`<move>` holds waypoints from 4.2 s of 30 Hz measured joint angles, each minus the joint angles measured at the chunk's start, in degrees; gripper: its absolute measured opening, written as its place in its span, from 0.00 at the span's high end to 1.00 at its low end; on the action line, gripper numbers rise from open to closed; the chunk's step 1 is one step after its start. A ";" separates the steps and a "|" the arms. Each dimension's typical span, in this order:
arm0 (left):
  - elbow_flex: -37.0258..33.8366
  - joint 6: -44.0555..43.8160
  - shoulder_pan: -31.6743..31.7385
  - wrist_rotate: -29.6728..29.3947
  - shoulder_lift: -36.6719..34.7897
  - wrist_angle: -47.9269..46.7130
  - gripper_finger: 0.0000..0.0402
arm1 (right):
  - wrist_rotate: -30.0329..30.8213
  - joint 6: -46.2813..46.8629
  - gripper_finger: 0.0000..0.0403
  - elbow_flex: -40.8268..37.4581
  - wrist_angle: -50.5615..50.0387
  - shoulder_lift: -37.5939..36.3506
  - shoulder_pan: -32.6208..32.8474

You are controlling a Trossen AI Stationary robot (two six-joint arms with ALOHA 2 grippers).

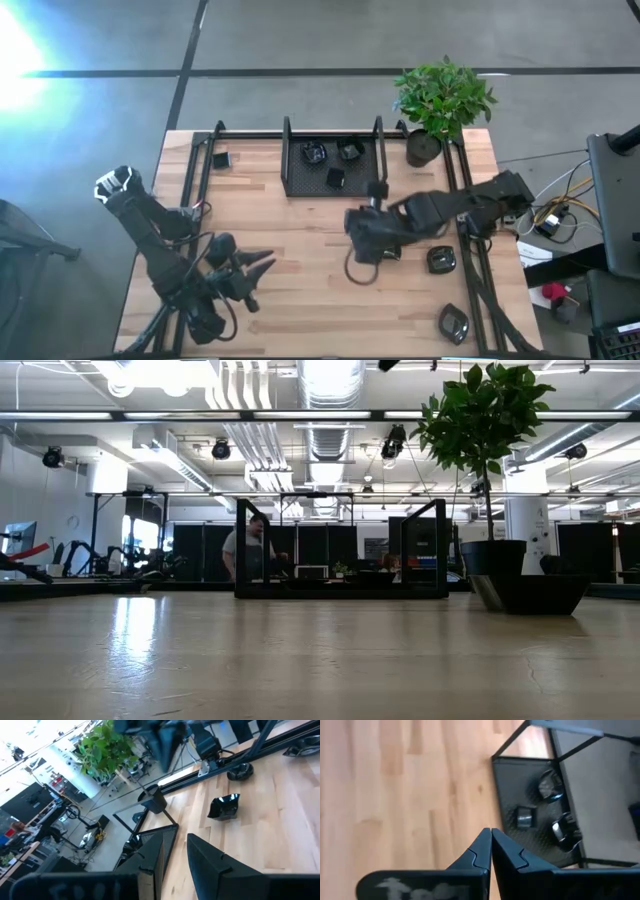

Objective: Pick & Place Mini shaped plates
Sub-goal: Stack the black leaf-shaped plate on top of the black leaf-shaped plate on the shelf

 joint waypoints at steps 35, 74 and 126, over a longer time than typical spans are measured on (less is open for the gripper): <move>-0.04 5.66 5.49 0.28 0.00 0.07 0.79 | -14.91 81.67 0.98 -23.97 -17.63 0.09 23.36; -0.04 5.66 5.67 0.33 0.00 -0.02 0.79 | -22.88 99.51 0.72 -46.71 0.56 0.03 22.03; -0.04 2.57 5.68 0.70 0.00 0.00 0.79 | -15.94 73.36 0.98 -24.90 -13.14 0.21 26.01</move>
